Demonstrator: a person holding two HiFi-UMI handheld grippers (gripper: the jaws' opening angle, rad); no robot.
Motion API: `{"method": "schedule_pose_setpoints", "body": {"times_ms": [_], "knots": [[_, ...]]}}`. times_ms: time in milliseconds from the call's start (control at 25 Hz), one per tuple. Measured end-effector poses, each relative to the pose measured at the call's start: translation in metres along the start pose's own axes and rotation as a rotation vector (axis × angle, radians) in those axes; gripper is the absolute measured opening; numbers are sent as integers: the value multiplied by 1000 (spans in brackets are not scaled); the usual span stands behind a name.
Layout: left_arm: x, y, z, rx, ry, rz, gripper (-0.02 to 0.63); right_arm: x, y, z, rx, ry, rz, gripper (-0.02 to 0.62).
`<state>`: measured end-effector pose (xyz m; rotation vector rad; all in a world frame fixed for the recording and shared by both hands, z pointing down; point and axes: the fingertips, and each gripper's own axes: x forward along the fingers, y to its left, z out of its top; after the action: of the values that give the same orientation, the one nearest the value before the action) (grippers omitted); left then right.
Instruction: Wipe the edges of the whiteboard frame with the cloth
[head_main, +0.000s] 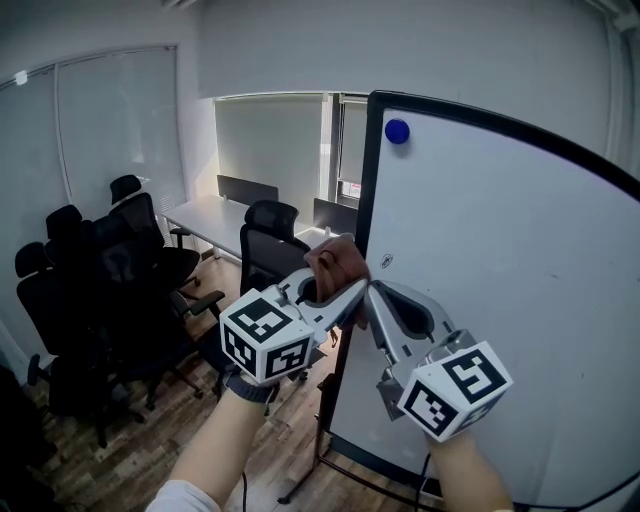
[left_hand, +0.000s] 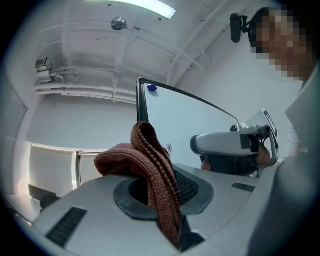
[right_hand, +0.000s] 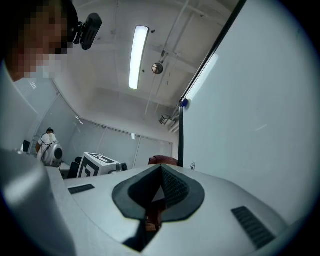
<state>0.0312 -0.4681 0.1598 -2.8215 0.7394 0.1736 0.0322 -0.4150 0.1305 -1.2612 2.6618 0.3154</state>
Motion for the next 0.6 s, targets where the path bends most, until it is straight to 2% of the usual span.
{"method": "schedule_pose_setpoints", "body": {"times_ms": [440, 600], "knots": [[9, 12, 63, 48, -44, 0, 64, 5, 4, 45, -41, -45, 1, 2], [11, 14, 77, 68, -56, -17, 64, -1, 8, 47, -48, -55, -1, 2]]}}
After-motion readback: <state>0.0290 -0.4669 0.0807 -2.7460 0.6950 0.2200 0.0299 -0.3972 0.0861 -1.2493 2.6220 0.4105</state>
